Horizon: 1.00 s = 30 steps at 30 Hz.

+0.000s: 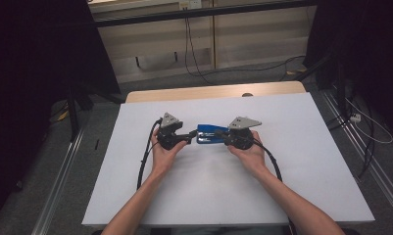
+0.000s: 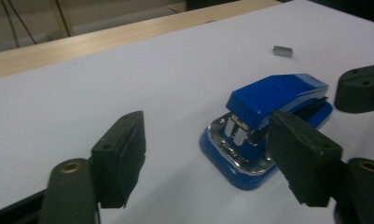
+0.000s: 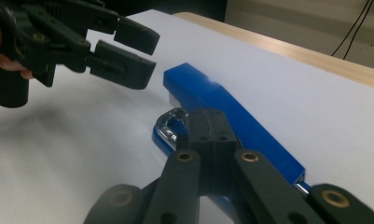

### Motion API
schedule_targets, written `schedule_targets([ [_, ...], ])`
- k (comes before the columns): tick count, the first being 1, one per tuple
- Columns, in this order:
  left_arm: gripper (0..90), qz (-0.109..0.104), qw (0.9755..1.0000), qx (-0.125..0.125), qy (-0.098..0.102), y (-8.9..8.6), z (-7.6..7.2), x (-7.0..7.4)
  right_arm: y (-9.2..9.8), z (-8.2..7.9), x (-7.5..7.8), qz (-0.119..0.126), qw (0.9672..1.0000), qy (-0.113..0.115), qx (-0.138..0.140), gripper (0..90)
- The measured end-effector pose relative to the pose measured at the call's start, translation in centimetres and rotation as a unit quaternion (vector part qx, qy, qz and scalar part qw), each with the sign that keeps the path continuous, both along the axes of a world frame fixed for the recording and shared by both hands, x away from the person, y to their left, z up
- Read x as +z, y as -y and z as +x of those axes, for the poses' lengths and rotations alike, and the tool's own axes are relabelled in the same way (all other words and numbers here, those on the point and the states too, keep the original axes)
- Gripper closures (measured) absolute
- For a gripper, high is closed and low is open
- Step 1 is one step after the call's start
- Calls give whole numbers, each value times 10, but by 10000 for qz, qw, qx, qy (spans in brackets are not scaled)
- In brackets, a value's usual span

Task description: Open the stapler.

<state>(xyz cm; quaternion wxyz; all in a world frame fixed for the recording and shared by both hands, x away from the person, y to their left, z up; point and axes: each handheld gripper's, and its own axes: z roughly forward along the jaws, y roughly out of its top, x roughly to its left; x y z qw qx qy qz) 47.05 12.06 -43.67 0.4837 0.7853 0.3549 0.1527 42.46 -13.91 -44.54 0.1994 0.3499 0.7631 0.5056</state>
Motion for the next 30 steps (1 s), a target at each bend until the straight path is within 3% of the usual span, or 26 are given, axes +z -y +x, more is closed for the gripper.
schedule_targets([
  [4, 474, 21, 10000, -47, -85, 0, -1, 0, -5, 0, -4, -86, 9999, -23, 99, 900],
  [9, 668, 238, 9994, -228, -135, 5, 0, -6, -8, 2, -5, -164, 9997, -52, 155, 900],
  [11, 706, 223, 9992, -249, -229, 6, 0, -8, -10, 3, -8, -255, 9995, -53, 168, 900],
  [15, 884, 319, 9985, -408, -168, 14, -4, -7, -14, 4, -11, -393, 9989, -96, 220, 900],
  [22, 900, 526, 9978, -365, -159, 18, -2, -12, -21, 11, -12, -543, 9976, -285, 321, 900],
  [30, 900, 502, 9981, -333, -110, 17, 0, -11, -25, 17, -11, -674, 9965, -408, 278, 900],
])
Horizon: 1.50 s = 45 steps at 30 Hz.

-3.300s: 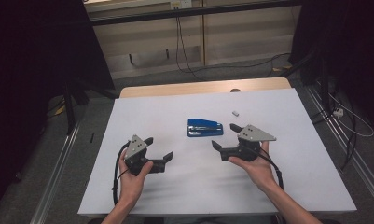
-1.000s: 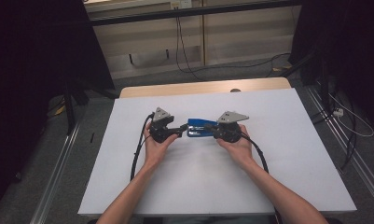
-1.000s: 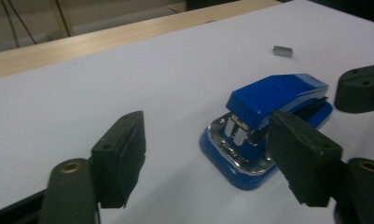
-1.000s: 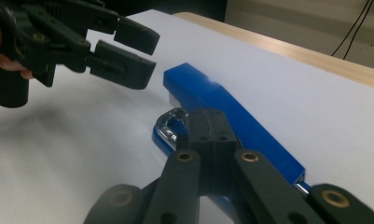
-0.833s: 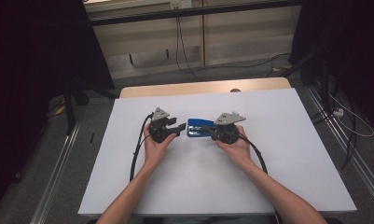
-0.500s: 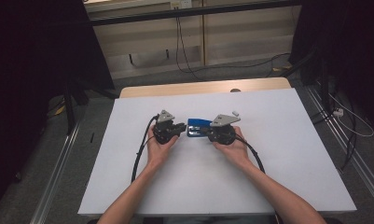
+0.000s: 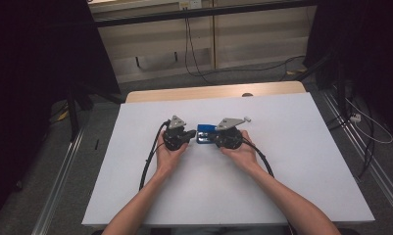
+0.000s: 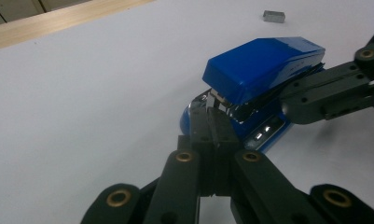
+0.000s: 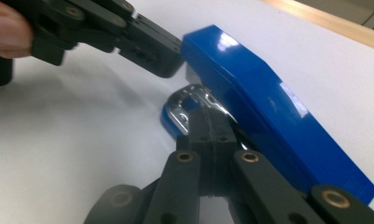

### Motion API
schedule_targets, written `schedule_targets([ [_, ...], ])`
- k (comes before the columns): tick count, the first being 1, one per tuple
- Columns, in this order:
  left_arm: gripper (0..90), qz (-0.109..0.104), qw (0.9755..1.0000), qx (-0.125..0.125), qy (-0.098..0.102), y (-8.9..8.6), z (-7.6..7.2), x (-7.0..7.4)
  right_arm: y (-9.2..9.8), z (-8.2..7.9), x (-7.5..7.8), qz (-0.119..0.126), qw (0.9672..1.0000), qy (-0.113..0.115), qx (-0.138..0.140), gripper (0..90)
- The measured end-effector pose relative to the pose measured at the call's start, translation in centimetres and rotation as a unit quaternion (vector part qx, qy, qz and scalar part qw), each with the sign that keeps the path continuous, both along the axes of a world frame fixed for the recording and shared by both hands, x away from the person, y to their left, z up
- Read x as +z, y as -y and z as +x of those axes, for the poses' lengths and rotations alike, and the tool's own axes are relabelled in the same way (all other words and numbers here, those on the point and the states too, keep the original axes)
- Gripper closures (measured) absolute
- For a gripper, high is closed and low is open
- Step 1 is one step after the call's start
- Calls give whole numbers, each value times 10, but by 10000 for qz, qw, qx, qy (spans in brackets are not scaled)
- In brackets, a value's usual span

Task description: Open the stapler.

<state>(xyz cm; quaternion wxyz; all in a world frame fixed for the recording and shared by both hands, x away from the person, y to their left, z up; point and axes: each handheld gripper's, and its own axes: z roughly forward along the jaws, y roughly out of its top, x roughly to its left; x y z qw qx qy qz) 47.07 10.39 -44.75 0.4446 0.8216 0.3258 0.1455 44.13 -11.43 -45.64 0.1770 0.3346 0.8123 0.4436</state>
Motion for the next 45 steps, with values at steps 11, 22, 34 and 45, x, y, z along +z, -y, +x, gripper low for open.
schedule_targets([
  [11, 900, -63, 10000, 31, -17, 5, 2, -2, -5, 6, 0, -64, 9999, -74, 66, 900],
  [22, 900, -6, 10000, 3, 36, 5, 3, 0, -10, 6, 0, -66, 9999, -40, 132, 900],
  [34, 900, -124, 9999, -12, -20, 4, 4, -1, -10, 6, -1, -59, 9999, -22, 111, 900],
  [45, 900, -254, 9997, 4, 17, 4, 3, 4, -11, 7, -1, -63, 9999, 6, 118, 900],
])
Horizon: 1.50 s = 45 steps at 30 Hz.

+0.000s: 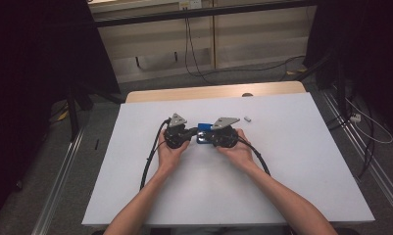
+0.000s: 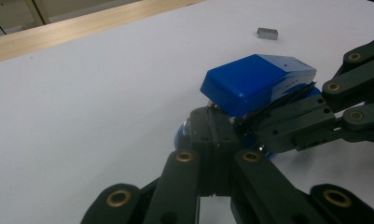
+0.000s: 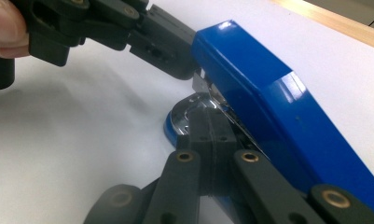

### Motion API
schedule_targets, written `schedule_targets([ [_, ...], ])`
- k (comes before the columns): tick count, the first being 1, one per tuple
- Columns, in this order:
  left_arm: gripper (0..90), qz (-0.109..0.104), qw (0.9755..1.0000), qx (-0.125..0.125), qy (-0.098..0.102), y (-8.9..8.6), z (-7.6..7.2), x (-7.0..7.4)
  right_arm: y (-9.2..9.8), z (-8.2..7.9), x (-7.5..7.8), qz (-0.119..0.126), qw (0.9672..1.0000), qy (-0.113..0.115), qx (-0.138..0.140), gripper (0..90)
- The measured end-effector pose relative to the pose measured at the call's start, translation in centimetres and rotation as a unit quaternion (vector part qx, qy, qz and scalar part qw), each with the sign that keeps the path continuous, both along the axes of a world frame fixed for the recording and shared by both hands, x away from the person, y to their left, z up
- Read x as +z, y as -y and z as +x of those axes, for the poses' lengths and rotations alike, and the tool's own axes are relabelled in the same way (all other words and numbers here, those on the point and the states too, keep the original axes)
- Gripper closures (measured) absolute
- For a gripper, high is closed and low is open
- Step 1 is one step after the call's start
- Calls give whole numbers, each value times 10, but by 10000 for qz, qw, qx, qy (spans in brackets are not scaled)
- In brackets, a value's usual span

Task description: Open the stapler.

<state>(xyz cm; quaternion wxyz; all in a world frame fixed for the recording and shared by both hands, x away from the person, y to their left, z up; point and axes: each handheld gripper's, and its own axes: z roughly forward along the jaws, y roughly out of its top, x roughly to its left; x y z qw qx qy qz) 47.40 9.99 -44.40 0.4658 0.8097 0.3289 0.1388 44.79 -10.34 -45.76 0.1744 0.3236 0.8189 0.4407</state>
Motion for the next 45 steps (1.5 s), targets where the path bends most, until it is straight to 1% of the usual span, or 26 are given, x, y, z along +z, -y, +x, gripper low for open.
schedule_targets([
  [4, 900, -83, 10000, 4, -25, -1, 0, 1, 0, 0, 0, -4, 10000, 11, 0, 900],
  [6, 900, -177, 9998, 33, -69, 0, 1, 1, 0, 0, 0, 12, 10000, 6, -12, 900],
  [8, 900, -111, 9999, 21, -25, 0, 0, 2, 0, 0, 0, 17, 10000, 5, -16, 900],
  [11, 900, -126, 9999, 19, 0, 1, -1, 5, 0, 0, -1, 12, 10000, 14, -15, 900],
  [12, 900, -92, 10000, -17, 28, 1, -1, 6, 0, 0, -1, 7, 10000, 20, -17, 900],
  [13, 900, -115, 9999, -13, 44, 1, -1, 7, 0, 0, -1, 3, 10000, 24, -15, 900],
  [17, 900, -89, 9999, -37, 97, 2, -1, 10, -1, 0, -1, 5, 10000, 23, -18, 900],
  [23, 900, -51, 9999, -41, 109, 3, -1, 12, -1, 0, -1, -16, 10000, 58, -23, 900],
  [26, 900, -108, 9999, -31, 117, 4, -1, 13, -2, 0, -1, -41, 10000, 86, -23, 900],
  [29, 900, -139, 9997, 10, 198, 6, -3, 15, -2, 0, -1, -56, 9999, 91, -19, 900],
  [31, 900, -207, 9996, -10, 194, 6, -2, 16, -2, 0, -1, -47, 9999, 88, -23, 900],
  [33, 900, -217, 9996, -4, 190, 6, -2, 16, -2, 0, -1, -58, 9999, 98, -21, 900],
  [35, 900, -219, 9996, -16, 191, 6, -2, 17, -2, -1, 0, -35, 9998, 178, -24, 900],
  [39, 900, -231, 9995, -16, 197, 6, -1, 17, -2, -3, 4, 187, 9990, 386, -160, 900],
  [40, 900, -243, 9995, -13, 194, 6, -2, 17, -3, -4, 6, 206, 9987, 434, -177, 900],
  [41, 900, -255, 9995, -8, 191, 6, -2, 17, -3, -4, 7, 210, 9985, 459, -193, 900],
  [43, 900, -290, 9994, -13, 180, 6, -2, 17, -5, -5, 7, 142, 9983, 500, -249, 900],
  [45, 900, -278, 9995, -5, 173, 6, -2, 17, -5, -5, 7, 125, 9979, 553, -324, 900],
])
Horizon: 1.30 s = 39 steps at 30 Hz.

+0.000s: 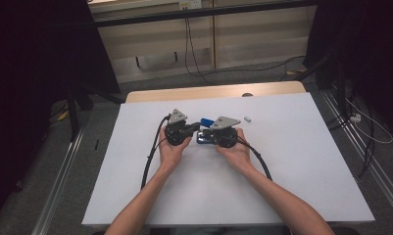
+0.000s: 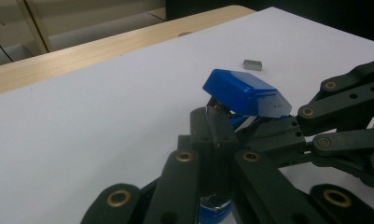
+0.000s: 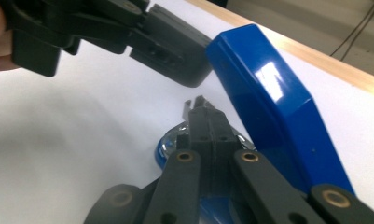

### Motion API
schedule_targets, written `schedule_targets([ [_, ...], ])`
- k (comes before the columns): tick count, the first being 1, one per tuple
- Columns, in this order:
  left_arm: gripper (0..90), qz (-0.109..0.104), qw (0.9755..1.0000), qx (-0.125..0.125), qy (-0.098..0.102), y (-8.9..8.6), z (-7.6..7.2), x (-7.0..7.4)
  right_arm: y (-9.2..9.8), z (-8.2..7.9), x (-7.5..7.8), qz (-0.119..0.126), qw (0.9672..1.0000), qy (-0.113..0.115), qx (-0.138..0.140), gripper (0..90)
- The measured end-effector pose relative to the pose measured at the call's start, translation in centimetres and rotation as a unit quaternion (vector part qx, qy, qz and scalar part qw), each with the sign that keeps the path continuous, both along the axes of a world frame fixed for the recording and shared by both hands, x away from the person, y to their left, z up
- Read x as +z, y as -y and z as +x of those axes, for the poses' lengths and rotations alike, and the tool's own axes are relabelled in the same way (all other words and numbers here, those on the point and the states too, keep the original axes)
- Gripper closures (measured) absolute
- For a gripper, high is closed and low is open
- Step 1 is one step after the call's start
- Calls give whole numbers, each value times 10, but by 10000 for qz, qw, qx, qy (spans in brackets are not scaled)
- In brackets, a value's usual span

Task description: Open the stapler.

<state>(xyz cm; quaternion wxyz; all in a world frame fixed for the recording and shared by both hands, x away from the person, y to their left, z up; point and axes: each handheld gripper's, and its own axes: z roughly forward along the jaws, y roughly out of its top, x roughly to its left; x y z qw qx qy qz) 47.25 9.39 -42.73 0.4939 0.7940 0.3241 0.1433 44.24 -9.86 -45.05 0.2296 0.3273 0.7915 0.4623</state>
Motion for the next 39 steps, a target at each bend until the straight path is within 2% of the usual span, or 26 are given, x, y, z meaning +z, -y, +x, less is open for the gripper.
schedule_targets([
  [7, 900, 13, 10000, -51, -76, -2, 2, -2, -5, -2, -2, -150, 9994, 226, -191, 900],
  [10, 900, 106, 9998, -72, -126, -1, 2, -5, -6, -2, -2, -116, 9993, 273, -236, 900],
  [15, 900, 28, 9999, -36, -110, 1, 4, -6, -6, -2, -2, -122, 9993, 272, -238, 900],
  [17, 900, 122, 9998, -60, -126, 2, 5, -6, -5, -2, -1, -120, 9993, 267, -238, 900],
  [22, 900, 197, 9996, -79, -181, 5, 6, -10, -4, -2, -1, -126, 9992, 272, -257, 900],
  [25, 900, 188, 9996, -106, -177, 6, 7, -12, -3, -1, -1, -131, 9992, 270, -276, 900],
  [39, 900, 418, 9989, -163, -119, 5, 7, -16, -5, 0, -4, 49, 9986, 190, -481, 900],
])
